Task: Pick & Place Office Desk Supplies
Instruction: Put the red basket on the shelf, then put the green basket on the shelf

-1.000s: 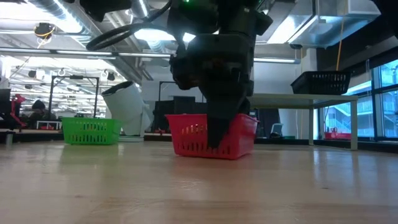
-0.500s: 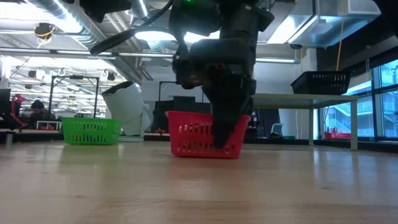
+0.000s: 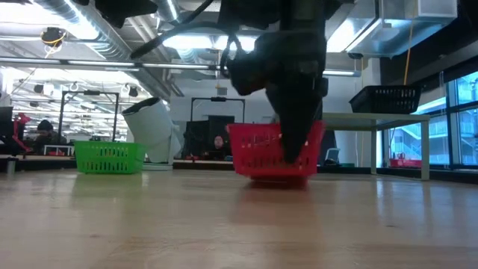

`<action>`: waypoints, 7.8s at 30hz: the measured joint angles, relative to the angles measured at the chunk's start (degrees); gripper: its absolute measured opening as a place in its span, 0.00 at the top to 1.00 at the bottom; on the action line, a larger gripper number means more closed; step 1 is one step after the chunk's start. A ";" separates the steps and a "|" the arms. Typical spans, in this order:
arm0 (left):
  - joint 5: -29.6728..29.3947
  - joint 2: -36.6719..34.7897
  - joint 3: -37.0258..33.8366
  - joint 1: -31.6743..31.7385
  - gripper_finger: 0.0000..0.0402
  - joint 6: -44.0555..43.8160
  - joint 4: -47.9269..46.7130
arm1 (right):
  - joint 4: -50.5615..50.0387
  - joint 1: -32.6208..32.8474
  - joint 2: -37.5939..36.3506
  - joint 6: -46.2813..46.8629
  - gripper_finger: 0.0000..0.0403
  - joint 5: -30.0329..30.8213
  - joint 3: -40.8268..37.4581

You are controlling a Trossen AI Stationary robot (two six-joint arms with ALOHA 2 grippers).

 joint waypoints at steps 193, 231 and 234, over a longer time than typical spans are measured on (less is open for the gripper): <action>-4.13 0.04 0.00 1.75 0.47 -4.55 -4.18 | -22.48 -34.52 -37.04 -33.11 0.53 5.96 -8.20; 3.55 30.96 19.71 18.90 0.47 -23.78 -66.21 | -19.02 21.28 -35.05 17.31 0.66 39.44 4.87; 3.55 33.81 19.76 19.24 0.47 -21.36 -64.55 | -19.00 25.44 -33.15 20.58 0.66 42.40 4.83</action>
